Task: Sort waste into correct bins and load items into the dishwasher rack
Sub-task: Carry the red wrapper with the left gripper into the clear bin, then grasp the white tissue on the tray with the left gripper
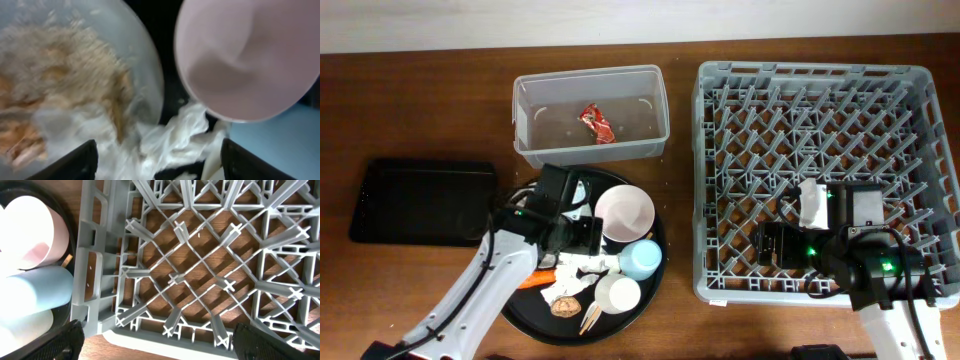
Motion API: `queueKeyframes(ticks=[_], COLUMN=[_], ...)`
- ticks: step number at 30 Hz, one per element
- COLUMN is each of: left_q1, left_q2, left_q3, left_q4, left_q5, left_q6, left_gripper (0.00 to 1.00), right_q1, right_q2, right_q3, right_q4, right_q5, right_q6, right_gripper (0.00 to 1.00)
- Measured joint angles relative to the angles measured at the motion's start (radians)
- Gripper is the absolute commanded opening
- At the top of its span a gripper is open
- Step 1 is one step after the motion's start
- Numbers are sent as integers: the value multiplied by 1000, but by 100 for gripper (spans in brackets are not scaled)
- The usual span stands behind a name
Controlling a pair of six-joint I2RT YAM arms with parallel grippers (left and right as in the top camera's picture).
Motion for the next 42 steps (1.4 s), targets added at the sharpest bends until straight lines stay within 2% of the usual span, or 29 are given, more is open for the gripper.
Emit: queueKeyframes(ticks=[3, 6, 13, 15, 16, 18, 19, 26, 30, 32, 34, 39, 40, 41, 42], left_q1=[0, 0, 0, 0, 0, 0, 0, 0, 0, 0, 0, 0, 0, 3, 6], left_q2=[0, 0, 14, 55, 65, 76, 76, 76, 64, 59, 47, 63, 86, 141, 184], left_q3=[-42, -64, -67, -68, -68, -68, -68, -33, 199, 305, 393, 409, 410, 410, 410], left_q4=[44, 48, 55, 54, 55, 55, 56, 31, -151, -163, -70, 222, 265, 311, 340], left_q5=[27, 40, 43, 43, 43, 43, 45, 45, 3, -33, -104, -262, -280, -298, -304], left_q6=[-2, -3, -4, -4, -4, -6, -7, -7, -7, -7, -7, -3, 1, 5, 17], left_gripper=[73, 65, 64, 57, 48, 13, 1, 1, 1, 0, 1, 1, 14, 18, 35], right_q1=[0, 0, 0, 0, 0, 0, 0, 0, 0, 0, 0, 0, 0, 0, 0], right_q2=[0, 0, 0, 0, 0, 0, 0, 0, 0, 0, 0, 1, 2, 2, 2], right_q3=[0, 0, 0, 0, 0, 0, 0, 0, 0, 0, 0, 0, 0, 0, 0], right_q4=[0, 0, 0, 0, 0, 0, 0, 0, 0, 1, 2, 1, 1, 2, 2], right_q5=[0, 0, 0, 0, 0, 0, 0, 0, 0, 0, 0, 0, 0, 0, 0], right_q6=[0, 0, 0, -1, 0, 0, 0, 0, 0, 0, 0, 0, 0, 0, 0], right_gripper=[98, 99, 98, 98, 98, 98, 98, 98, 98, 98, 98, 98, 98, 98, 99])
